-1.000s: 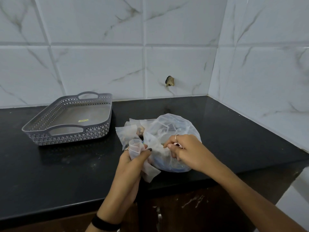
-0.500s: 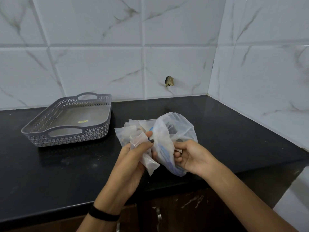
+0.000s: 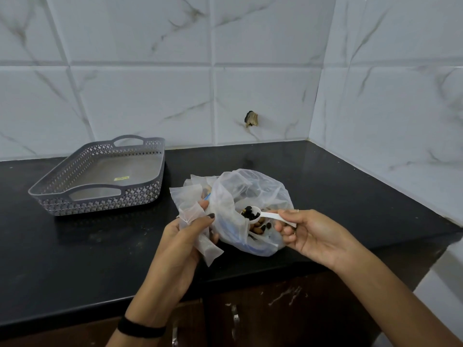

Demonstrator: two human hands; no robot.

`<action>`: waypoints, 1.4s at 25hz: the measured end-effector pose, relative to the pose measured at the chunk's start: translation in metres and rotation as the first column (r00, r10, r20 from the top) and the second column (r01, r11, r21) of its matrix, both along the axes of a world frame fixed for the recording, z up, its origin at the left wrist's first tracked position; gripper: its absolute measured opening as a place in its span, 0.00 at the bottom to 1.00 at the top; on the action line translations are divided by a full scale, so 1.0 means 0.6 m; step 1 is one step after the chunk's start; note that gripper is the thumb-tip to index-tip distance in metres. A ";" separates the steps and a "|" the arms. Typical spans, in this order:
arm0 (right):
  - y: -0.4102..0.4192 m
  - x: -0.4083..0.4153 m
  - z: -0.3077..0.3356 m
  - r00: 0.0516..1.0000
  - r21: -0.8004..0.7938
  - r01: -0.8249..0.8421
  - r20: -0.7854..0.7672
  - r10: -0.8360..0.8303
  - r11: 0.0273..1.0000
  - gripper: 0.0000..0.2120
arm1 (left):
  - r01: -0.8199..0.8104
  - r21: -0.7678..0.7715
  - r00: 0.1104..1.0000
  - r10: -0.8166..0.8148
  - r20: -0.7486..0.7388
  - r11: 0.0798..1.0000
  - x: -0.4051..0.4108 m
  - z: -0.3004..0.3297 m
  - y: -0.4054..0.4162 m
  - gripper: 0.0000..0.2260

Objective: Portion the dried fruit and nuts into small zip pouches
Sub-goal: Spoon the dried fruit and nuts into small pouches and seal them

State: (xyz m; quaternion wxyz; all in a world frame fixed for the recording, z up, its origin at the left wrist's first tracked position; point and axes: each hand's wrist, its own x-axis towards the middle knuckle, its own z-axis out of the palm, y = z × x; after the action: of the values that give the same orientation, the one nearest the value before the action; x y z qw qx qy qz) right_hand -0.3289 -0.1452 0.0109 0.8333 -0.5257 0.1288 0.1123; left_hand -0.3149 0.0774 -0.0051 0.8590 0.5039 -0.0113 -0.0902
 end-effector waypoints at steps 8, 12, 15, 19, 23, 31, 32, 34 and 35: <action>-0.011 -0.018 0.016 0.993 0.040 0.087 0.080 -0.090 0.995 0.11 | -0.008 0.175 0.999 0.015 -0.035 0.985 -0.017 -0.012 -0.014 0.12; 0.001 -0.032 0.028 0.989 0.052 0.046 0.139 -0.053 0.998 0.12 | -0.182 0.433 0.978 0.118 0.171 0.883 -0.018 -0.016 -0.006 0.12; 0.028 -0.046 0.036 0.984 0.055 -0.032 0.176 0.022 0.998 0.13 | -0.318 0.603 0.928 0.108 0.357 0.731 -0.020 -0.023 0.000 0.15; 0.066 -0.057 0.044 0.969 0.041 -0.125 0.218 0.113 0.991 0.12 | -0.418 0.623 0.871 0.096 0.482 0.661 -0.024 -0.020 0.006 0.19; 0.093 -0.057 0.049 0.955 -0.111 -0.132 0.251 0.156 0.985 0.11 | -0.440 0.608 0.848 0.083 0.523 0.661 -0.022 -0.015 0.008 0.21; 0.116 -0.064 0.041 0.861 -0.702 0.100 0.416 0.292 0.705 0.10 | -0.380 0.557 0.858 0.055 0.511 0.738 -0.021 -0.020 -0.002 0.18; 0.117 -0.065 0.036 0.824 -0.785 0.169 0.444 0.351 0.596 0.10 | -0.371 0.547 0.858 0.052 0.511 0.750 -0.022 -0.021 -0.003 0.18; 0.121 -0.069 0.029 0.727 -0.867 0.318 0.483 0.487 0.385 0.12 | -0.359 0.530 0.862 0.054 0.505 0.768 -0.021 -0.022 -0.003 0.19; 0.123 -0.071 0.026 0.675 -0.872 0.380 0.490 0.552 0.310 0.14 | -0.355 0.522 0.864 0.059 0.500 0.775 -0.021 -0.023 -0.003 0.19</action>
State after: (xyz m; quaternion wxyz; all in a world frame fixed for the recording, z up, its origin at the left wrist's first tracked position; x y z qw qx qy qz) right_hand -0.3714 -0.0713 0.0266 0.3243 -0.9097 -0.2079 -0.1548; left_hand -0.3275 0.0758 -0.0188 0.6323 0.7531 -0.1265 0.1301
